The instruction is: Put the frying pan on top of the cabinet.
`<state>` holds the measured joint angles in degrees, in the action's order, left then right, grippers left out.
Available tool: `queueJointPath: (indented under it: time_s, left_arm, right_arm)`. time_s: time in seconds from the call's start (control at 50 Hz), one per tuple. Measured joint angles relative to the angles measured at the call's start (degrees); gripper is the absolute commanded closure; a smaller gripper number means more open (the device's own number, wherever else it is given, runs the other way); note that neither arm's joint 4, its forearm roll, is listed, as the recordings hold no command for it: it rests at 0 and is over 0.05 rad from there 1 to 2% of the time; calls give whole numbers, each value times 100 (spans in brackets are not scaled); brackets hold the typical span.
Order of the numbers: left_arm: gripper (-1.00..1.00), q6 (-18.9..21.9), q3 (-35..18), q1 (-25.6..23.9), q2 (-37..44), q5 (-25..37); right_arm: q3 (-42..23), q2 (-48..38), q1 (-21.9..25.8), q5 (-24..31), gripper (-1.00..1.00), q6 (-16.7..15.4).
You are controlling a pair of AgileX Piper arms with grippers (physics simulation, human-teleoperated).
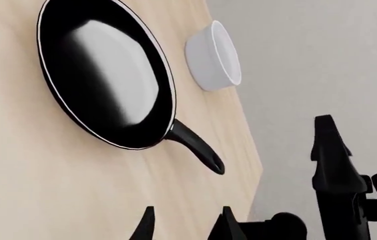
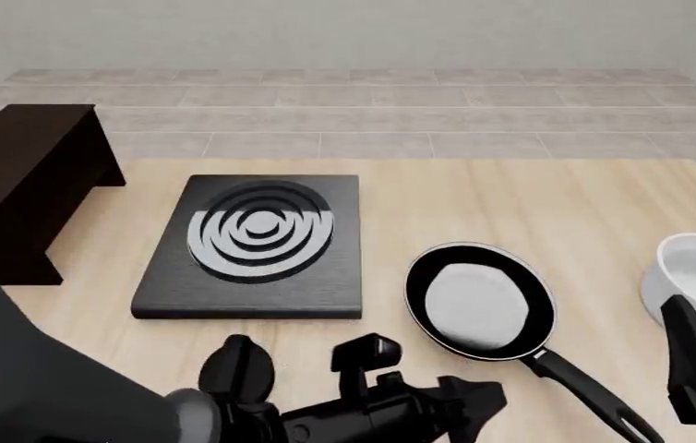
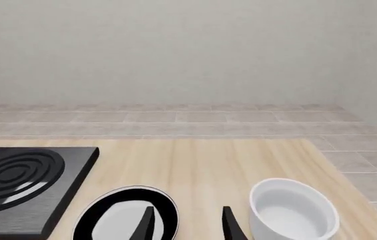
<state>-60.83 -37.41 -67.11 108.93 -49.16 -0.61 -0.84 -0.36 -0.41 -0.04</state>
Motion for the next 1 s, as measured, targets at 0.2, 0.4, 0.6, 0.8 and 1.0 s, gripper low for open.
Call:
queueJointPath:
  time_s: [0.2, 0.4, 0.6, 0.8, 1.0]
  left_arm:
    - [-100, -39, -206, -40, 162, 37]
    - [-100, -80, -396, -97, 312, 58]
    - [-100, -89, -589, -149, 395, 176]
    - [-100, -116, -734, -186, 446, 260]
    - [-100, -144, -919, -224, 592, 320]
  right_arm:
    - [-7, -38, -12, -25, -100, 22]
    - [-10, -72, -13, -51, -100, 31]
    - [-6, -60, -15, -41, -100, 38]
    - [-28, -54, -14, -16, -100, 40]
    - [-26, -41, -25, -10, -100, 54]
